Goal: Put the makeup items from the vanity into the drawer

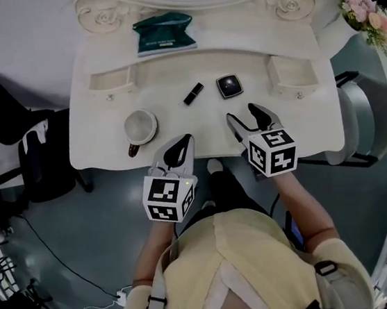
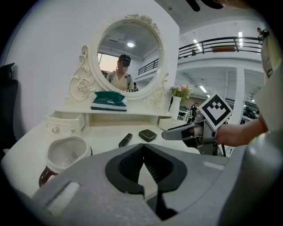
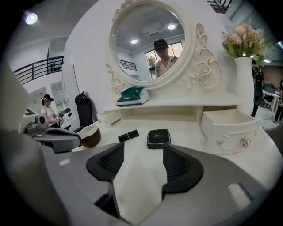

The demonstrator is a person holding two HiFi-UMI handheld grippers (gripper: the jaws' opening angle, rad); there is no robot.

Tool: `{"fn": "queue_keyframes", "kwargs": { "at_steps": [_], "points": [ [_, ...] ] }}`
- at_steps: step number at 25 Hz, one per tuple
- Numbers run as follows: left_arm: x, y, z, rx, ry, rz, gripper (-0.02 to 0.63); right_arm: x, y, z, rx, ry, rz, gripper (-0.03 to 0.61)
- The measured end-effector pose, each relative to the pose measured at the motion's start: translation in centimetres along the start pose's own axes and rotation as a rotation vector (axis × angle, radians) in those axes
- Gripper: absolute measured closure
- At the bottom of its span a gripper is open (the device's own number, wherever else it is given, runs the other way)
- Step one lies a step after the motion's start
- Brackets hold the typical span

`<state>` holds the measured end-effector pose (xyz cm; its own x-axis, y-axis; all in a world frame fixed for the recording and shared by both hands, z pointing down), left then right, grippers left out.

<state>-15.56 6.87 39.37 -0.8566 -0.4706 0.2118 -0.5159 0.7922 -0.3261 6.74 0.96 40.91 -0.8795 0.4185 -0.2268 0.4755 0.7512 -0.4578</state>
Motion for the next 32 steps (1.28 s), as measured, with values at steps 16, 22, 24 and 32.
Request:
{"fn": "queue_keyframes", "kwargs": {
  "at_steps": [16, 22, 24, 32],
  "points": [
    [2.2, -5.6, 0.6, 0.06, 0.023, -0.024, 0.615, -3.3, -6.5, 0.9, 0.08, 0.005, -0.038, 0.307],
    [2.7, -6.7, 0.5, 0.07, 0.035, -0.034, 0.615, -3.5, -7.9, 1.2, 0.109, 0.019, -0.054, 0.298],
    [2.9, -6.9, 0.5, 0.072, 0.038, -0.035, 0.615, -3.6, -8.2, 1.2, 0.117, 0.025, -0.06, 0.295],
    [3.2, -7.3, 0.3, 0.076, 0.047, -0.029, 0.615, -3.4, -9.1, 0.6, 0.15, 0.037, -0.072, 0.29]
  ]
}}
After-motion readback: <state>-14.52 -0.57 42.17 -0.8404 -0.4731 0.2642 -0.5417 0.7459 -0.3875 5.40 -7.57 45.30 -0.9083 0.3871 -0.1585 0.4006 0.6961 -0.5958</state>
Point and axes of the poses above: the fingertips, and each gripper's own axes: y backward along the fingers, x to its left, z out of its top, the point moved 10 cm from there along y, backward along the fingers, and after that the axes turned 8 degrees about -x, right-handed, at the moved point
